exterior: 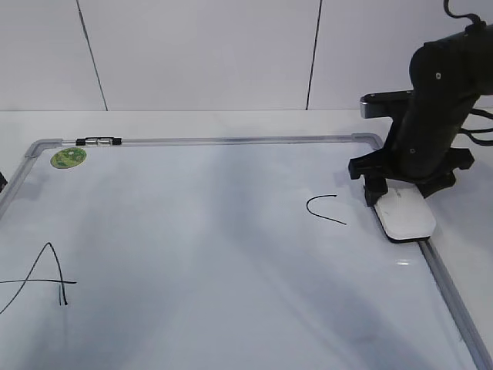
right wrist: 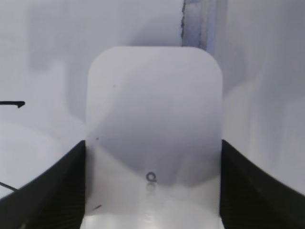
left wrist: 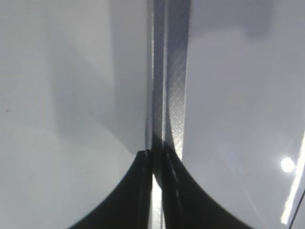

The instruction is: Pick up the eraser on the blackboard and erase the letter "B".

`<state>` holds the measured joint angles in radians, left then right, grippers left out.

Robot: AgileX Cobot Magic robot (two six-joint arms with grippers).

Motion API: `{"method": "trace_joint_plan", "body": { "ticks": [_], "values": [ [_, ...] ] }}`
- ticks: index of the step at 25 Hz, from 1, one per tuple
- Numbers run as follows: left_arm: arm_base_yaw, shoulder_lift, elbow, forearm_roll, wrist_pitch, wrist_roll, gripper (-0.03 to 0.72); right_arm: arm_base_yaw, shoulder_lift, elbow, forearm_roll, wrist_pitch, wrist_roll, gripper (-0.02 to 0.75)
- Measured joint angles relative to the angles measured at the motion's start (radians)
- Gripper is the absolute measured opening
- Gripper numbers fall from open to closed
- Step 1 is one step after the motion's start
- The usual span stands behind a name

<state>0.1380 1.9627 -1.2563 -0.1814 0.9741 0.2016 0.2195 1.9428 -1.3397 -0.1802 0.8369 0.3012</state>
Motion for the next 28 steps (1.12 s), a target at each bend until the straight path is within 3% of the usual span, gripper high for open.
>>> {"method": "trace_joint_plan", "body": {
  "ticks": [28],
  "values": [
    [0.0, 0.0, 0.0, 0.0, -0.004, 0.0, 0.031, -0.002, 0.024, -0.01, 0.111, 0.009, -0.13, 0.539]
  ]
}}
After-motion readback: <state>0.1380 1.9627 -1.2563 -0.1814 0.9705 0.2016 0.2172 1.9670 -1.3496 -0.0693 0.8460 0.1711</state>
